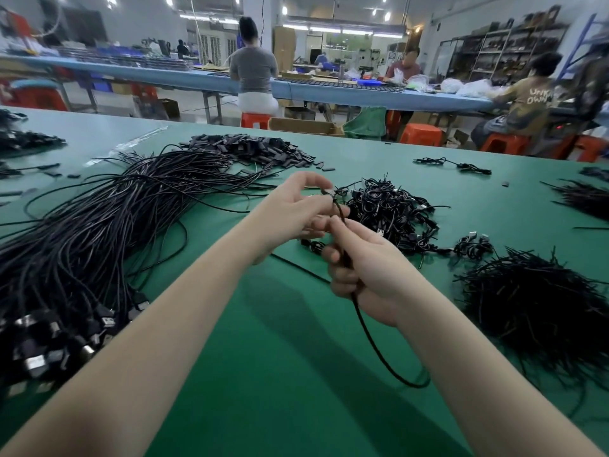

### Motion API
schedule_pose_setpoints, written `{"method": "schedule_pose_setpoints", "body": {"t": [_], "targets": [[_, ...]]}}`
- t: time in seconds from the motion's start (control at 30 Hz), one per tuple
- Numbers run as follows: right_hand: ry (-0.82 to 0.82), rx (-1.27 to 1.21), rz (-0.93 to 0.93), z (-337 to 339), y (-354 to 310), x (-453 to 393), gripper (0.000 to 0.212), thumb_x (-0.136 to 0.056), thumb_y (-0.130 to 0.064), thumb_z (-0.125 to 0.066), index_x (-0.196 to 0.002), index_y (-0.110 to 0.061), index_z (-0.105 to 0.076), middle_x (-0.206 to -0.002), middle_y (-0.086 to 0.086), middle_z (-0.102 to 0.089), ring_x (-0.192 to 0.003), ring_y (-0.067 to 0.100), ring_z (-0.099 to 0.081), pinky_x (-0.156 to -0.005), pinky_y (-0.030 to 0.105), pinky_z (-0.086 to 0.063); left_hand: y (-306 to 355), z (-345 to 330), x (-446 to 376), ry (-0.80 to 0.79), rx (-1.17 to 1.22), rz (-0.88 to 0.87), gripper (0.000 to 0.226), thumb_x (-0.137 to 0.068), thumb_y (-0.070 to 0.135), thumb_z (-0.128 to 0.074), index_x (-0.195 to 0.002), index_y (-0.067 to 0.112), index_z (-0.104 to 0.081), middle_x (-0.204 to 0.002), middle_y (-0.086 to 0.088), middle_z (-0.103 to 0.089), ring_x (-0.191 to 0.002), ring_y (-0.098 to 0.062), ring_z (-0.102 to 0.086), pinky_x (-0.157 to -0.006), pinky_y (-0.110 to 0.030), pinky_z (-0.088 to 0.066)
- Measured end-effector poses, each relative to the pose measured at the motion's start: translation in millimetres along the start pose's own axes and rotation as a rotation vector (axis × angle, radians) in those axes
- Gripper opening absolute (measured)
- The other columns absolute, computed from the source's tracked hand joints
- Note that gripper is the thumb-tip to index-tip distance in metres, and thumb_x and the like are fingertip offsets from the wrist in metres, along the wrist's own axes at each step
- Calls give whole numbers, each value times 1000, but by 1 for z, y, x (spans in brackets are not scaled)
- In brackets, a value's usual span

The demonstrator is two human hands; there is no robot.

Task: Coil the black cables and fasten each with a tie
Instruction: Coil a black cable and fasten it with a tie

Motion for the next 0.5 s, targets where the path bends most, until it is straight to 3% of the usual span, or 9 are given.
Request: {"method": "schedule_pose_setpoints", "body": {"t": [0.07,0.1,0.2,0.27,0.33,0.37,0.43,0.5], "targets": [[3,15,53,0,-4,1,27,-101,-39,-42,-87,-26,-61,-53,-6,-40,-42,7,-18,-42,17,-15,-2,2,0,67,-51,37,33,-95,42,-53,-113,16,-48,-66,12,-68,-67,-12,-67,-77,-34,-59],[-13,32,65,-1,-6,1,30,-101,-40,-40,-85,-25,-60,-53,-6,-39,-42,8,-18,-42,17,-16,-3,-2,1,20,-93,69,38,-94,53,-49,-104,16,-52,-61,12,-63,-64,-12,-65,-77,-36,-59],[-98,107,81,-8,-7,4,36,-103,-41,-36,-77,-25,-56,-54,-5,-36,-43,9,-18,-43,19,-16,-6,-15,10,-175,-63,170,53,-95,58,-40,-60,23,-58,-62,1,-56,-55,-16,-61,-67,-32,-59],[-154,155,64,-13,-3,5,39,-102,-42,-36,-74,-27,-58,-55,-5,-39,-44,10,-19,-44,21,-16,-1,-19,12,-224,4,161,54,-100,50,-35,-74,18,-71,-70,-1,-65,-53,-20,-59,-69,-32,-54],[-210,183,38,-16,3,4,39,-102,-44,-36,-80,-27,-64,-56,-6,-44,-45,10,-26,-45,21,-21,9,-18,10,-217,104,104,54,-103,43,-28,-96,15,-73,-94,-2,-75,-78,-29,-70,-88,-44,-46],[-250,197,19,-17,8,4,38,-101,-43,-37,-84,-26,-66,-56,-7,-45,-46,10,-28,-45,21,-24,15,-13,8,-178,202,77,54,-104,41,-26,-97,12,-71,-98,-5,-75,-90,-28,-71,-90,-44,-44],[-353,247,-70,-17,19,6,37,-100,-44,-39,-88,-26,-70,-58,-7,-42,-48,10,-27,-47,21,-24,30,5,6,-107,467,35,53,-104,39,-27,-92,11,-70,-91,-7,-75,-87,-21,-72,-79,-34,-55],[-408,346,-143,-12,29,8,35,-96,-46,-45,-84,-26,-70,-58,-7,-34,-49,11,-23,-48,22,-21,43,25,10,-139,734,-13,51,-103,39,-31,-85,14,-72,-78,0,-73,-74,-14,-71,-63,-25,-57]]}}
Point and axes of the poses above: each hand's wrist, its own x-axis away from the middle knuckle, its own z-axis out of the back of the hand, y = z × x, the point moved 6 cm from there along -x, towards the middle knuckle
